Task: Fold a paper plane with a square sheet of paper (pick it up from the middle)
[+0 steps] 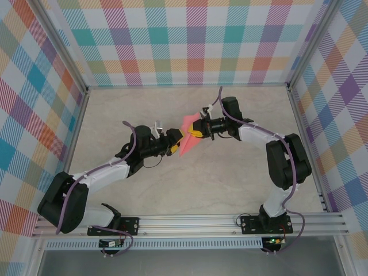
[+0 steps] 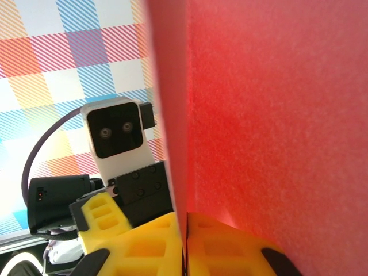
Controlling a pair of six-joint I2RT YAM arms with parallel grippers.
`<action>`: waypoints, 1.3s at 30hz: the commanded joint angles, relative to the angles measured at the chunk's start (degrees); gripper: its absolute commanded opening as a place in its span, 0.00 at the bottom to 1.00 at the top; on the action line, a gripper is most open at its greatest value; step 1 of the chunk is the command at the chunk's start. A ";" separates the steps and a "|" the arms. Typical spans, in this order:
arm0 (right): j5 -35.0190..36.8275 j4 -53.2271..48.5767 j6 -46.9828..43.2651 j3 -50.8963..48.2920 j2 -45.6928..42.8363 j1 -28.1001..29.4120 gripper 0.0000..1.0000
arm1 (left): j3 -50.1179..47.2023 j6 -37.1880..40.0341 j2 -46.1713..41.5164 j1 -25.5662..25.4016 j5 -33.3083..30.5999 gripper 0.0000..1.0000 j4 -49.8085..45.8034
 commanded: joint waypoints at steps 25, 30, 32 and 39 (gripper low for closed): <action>-1.02 -3.42 -1.97 1.60 0.71 0.09 0.14 | 0.66 -0.29 1.28 0.49 2.27 0.07 4.63; 6.71 -17.52 -11.58 4.00 -1.49 -1.30 0.43 | 4.18 6.60 -0.54 0.49 -0.46 0.05 -10.79; 13.93 -26.18 -17.32 5.57 -3.15 -1.86 0.52 | 8.25 13.22 -1.74 0.42 -4.87 0.04 -25.86; 35.67 -38.95 -25.21 5.84 -8.49 -1.93 0.73 | 28.31 32.95 2.34 -2.13 -31.48 0.05 -69.44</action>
